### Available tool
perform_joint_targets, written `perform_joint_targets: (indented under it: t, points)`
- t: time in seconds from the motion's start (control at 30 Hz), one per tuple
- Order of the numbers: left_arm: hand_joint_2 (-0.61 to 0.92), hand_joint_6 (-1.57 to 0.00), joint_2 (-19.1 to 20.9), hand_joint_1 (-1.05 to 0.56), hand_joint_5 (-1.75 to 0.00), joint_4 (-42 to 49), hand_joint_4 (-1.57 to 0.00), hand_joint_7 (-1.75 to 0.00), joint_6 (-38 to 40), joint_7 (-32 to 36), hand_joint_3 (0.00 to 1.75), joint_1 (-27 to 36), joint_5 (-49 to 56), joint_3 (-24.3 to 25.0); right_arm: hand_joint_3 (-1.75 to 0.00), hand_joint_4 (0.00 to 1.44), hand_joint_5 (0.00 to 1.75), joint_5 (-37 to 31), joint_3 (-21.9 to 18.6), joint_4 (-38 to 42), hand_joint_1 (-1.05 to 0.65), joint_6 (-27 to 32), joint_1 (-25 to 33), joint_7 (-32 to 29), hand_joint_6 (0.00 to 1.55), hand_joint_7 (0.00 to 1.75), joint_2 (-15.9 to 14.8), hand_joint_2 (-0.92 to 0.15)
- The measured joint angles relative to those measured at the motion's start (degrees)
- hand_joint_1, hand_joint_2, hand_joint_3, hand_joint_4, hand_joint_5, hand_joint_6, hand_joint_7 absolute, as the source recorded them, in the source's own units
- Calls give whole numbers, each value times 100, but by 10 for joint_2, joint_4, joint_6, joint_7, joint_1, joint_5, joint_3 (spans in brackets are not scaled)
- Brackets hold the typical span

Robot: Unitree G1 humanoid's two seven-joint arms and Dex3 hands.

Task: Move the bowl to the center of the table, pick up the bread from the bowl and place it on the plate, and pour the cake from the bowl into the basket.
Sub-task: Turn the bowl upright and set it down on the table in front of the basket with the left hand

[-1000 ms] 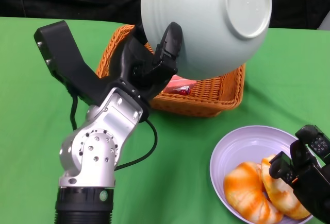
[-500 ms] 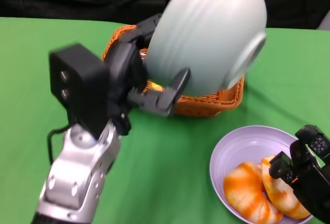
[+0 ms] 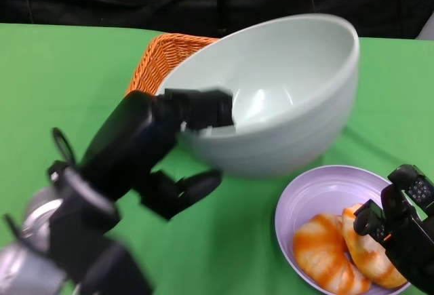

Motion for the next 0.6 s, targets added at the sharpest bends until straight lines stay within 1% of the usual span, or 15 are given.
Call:
perform_joint_targets:
  t: [0.03,0.07,0.1,0.13,0.17,0.23,0.27,0.33,0.37,0.47,0.6]
  points:
    - [37,-78,18,-22,-175,1,-96,-175,-32,1,132,6,18,7,-103,84,175,0,0,0,-17,0,0,-1,60,174,0,-69]
    - [53,-77,37,-30,-175,2,-96,-175,-65,2,101,11,38,16,-104,84,175,0,-1,0,-17,0,0,-2,60,174,0,-69]
    - [68,-77,53,-34,-175,3,-95,-175,-97,7,67,17,60,27,-104,84,175,0,0,0,-17,0,0,-3,60,174,0,-70]
    - [73,-76,67,-36,-175,5,-95,-175,-125,13,54,22,80,37,-104,84,175,0,0,0,-17,0,0,-3,60,174,0,-70]
    - [71,-77,79,-32,-175,6,-95,-175,-150,19,43,28,104,48,-104,84,175,0,1,0,-17,0,0,-3,60,174,0,-71]
    - [67,-78,99,-27,-175,5,-95,-175,-192,35,35,38,149,72,-104,84,175,0,2,0,-17,0,0,-4,59,174,0,-71]
    - [65,-78,108,-20,-175,5,-96,-175,-213,44,33,46,169,85,-104,84,175,0,3,-1,-17,0,0,-5,59,175,0,-71]
    - [63,-78,121,-16,-175,5,-96,-175,-251,68,32,64,205,113,-105,84,175,0,4,-2,-17,0,1,-7,59,175,0,-71]
    - [63,-78,126,-17,-175,5,-96,-174,-266,79,32,73,220,126,-105,84,175,0,4,-3,-17,0,0,-8,58,175,0,-71]
    - [70,-81,142,-26,-175,6,-95,-166,-298,99,20,102,256,156,-106,85,175,0,4,-5,-16,0,1,-9,60,175,0,-72]
    - [72,-81,159,-26,-175,17,-94,-163,-318,118,13,130,281,182,-107,84,175,0,4,-5,-16,0,1,-9,60,175,0,-70]
